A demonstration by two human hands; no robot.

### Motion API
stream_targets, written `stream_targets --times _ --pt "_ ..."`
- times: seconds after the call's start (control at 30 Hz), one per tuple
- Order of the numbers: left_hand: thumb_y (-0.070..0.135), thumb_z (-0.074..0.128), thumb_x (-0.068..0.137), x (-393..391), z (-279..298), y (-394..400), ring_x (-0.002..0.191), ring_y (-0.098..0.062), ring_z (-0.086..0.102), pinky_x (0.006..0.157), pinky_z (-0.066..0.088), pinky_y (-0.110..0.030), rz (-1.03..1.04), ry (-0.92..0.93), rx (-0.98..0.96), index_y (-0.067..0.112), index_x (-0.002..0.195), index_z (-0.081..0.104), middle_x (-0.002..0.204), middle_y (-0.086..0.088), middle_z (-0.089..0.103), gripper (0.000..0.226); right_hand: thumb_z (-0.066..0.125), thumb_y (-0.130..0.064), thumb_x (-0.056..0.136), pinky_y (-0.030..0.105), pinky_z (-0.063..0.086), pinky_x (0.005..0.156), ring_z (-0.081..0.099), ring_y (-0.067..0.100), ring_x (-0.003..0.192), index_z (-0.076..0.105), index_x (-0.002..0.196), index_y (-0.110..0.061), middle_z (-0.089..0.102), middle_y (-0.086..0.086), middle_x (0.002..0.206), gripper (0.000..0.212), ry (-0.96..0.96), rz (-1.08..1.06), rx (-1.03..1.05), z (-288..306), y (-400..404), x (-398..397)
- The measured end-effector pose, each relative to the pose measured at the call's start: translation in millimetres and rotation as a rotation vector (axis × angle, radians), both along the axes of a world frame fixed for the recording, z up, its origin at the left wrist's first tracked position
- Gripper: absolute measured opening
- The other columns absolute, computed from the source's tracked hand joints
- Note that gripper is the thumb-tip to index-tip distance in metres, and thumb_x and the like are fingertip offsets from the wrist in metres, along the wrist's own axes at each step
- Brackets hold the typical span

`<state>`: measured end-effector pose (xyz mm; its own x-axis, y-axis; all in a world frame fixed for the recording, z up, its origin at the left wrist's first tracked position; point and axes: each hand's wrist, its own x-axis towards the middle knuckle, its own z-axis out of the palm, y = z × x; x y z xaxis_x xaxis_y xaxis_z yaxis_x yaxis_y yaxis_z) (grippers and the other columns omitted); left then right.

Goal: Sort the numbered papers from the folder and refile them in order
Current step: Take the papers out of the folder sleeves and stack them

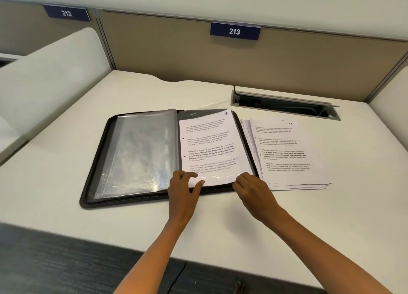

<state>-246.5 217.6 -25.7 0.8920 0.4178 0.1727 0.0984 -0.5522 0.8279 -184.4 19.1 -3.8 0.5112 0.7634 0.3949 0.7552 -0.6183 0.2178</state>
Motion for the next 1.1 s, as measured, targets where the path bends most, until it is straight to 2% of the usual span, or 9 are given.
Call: stream_targets --times 0.1,0.23,0.47,0.63,0.73,0.83,0.93,1.03,1.1 --pt "0.015 0.064 0.087 -7.1 -2.4 -0.4 0.096 -0.014 0.050 0.079 0.037 -0.018 0.025 0.065 0.024 0.019 0.101 0.064 0.107 0.001 0.046 0.014 0.067 0.018 0.043 0.028 0.046 0.052 0.059 0.026 0.063 0.059 0.061 -0.008 0.059 0.007 0.067 0.033 0.054 -0.024 -0.034 -12.6 -6.4 -0.8" --pt "0.011 0.066 0.085 -8.5 -4.4 2.1 0.087 -0.011 0.048 0.077 0.039 -0.019 -0.013 0.104 0.104 0.016 0.091 0.070 0.097 0.003 0.046 0.008 0.078 0.010 0.042 0.042 0.055 0.078 0.065 0.036 0.093 0.070 0.075 -0.003 0.068 0.020 0.101 0.036 0.091 -0.132 -0.130 -21.6 -4.6 14.0" --pt "0.016 0.079 0.072 10.7 -3.2 0.8 0.088 -0.026 0.056 0.073 0.033 -0.035 -0.140 0.038 0.449 0.022 0.090 0.072 0.096 -0.004 0.054 0.020 0.089 -0.020 0.054 0.038 0.049 0.068 0.063 0.032 0.086 0.072 0.079 -0.013 0.068 0.013 0.103 0.031 0.217 -0.157 -0.059 -11.2 4.7 35.9" --pt "0.026 0.088 0.057 29.2 -7.5 -1.0 0.098 -0.029 0.065 0.075 0.049 -0.041 -0.354 0.072 0.711 0.023 0.094 0.075 0.109 -0.012 0.066 0.040 0.089 -0.028 0.056 0.043 0.049 0.076 0.063 0.031 0.100 0.072 0.093 -0.017 0.066 0.012 0.113 0.041 0.309 -0.070 -0.049 -18.7 4.6 42.2" --pt "0.024 0.084 0.062 35.2 -4.0 -1.5 0.076 -0.027 0.068 0.064 0.054 -0.037 -0.396 0.151 0.693 0.011 0.086 0.074 0.088 -0.007 0.070 0.029 0.091 -0.026 0.053 0.040 0.051 0.071 0.065 0.028 0.089 0.069 0.098 -0.013 0.068 0.008 0.102 0.051 0.316 -0.079 0.029 -21.2 2.6 43.9" --pt "0.017 0.065 0.081 39.3 0.6 -2.7 0.070 -0.031 0.064 0.060 0.049 -0.036 -0.380 0.150 0.652 0.007 0.073 0.071 0.079 -0.007 0.068 0.014 0.084 -0.012 0.064 0.035 0.048 0.062 0.062 0.027 0.074 0.068 0.091 -0.011 0.065 0.006 0.085 0.032 0.227 -0.049 0.158 -19.7 1.6 42.5" --pt "0.017 0.069 0.082 40.0 2.0 -2.7 0.079 -0.027 0.064 0.066 0.050 -0.036 -0.322 0.092 0.558 0.010 0.088 0.074 0.090 -0.005 0.069 0.011 0.070 0.004 0.069 0.032 0.038 0.055 0.053 0.025 0.061 0.065 0.081 -0.009 0.058 0.006 0.071 0.018 0.078 0.052 0.150 -21.7 0.9 29.2" --pt "0.031 0.070 0.082 41.9 1.0 -1.1 0.103 -0.021 0.055 0.079 0.044 -0.032 -0.378 0.207 0.575 0.014 0.109 0.069 0.113 0.000 0.059 0.032 0.069 0.003 0.067 0.030 0.034 0.055 0.050 0.023 0.062 0.064 0.078 -0.011 0.058 0.004 0.073 0.018 0.061 0.116 0.028 -32.1 -2.5 17.0" --pt "0.029 0.067 0.084 43.2 4.2 -1.3 0.102 -0.018 0.055 0.079 0.042 -0.029 -0.335 0.260 0.443 0.015 0.102 0.071 0.107 0.002 0.060 0.024 0.072 0.003 0.066 0.031 0.038 0.055 0.053 0.023 0.064 0.065 0.078 -0.010 0.061 0.005 0.076 0.019 0.104 0.070 0.063 -36.3 -4.6 20.1"
